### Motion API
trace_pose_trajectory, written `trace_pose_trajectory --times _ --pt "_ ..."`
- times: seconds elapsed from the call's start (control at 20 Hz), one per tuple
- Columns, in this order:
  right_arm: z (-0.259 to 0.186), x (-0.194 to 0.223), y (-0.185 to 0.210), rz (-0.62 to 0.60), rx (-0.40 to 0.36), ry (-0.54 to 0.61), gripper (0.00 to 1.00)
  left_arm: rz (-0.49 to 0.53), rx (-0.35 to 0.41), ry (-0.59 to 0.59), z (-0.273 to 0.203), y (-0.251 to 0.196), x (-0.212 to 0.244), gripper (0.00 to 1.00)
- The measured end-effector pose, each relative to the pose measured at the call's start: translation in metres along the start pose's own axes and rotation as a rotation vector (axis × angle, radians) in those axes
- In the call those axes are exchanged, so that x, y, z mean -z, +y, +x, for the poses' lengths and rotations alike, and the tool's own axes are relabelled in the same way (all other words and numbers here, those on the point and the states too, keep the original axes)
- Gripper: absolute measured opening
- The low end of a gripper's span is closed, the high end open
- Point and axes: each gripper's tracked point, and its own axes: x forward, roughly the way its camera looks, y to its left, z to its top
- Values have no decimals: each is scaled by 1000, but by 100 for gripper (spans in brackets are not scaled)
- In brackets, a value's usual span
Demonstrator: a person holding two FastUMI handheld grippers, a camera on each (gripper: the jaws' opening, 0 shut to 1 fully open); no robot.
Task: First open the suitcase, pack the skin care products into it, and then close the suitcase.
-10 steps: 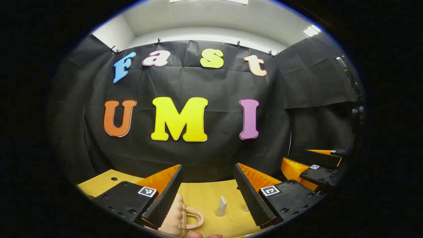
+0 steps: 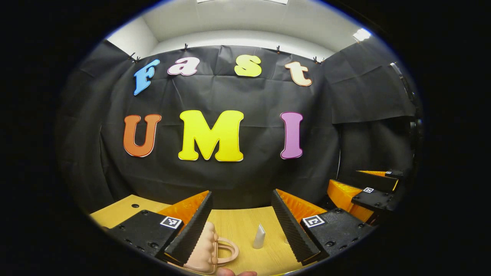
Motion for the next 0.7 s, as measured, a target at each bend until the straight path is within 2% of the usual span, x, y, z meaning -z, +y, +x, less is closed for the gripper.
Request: trace_pose_trajectory --times 0.3,0.7 --pt "5 6 -1 15 -19 19 80 -20 -7 6 -1 1 3 98" --pt "4 8 -4 -12 -34 9 80 28 -49 8 -3 3 6 98"
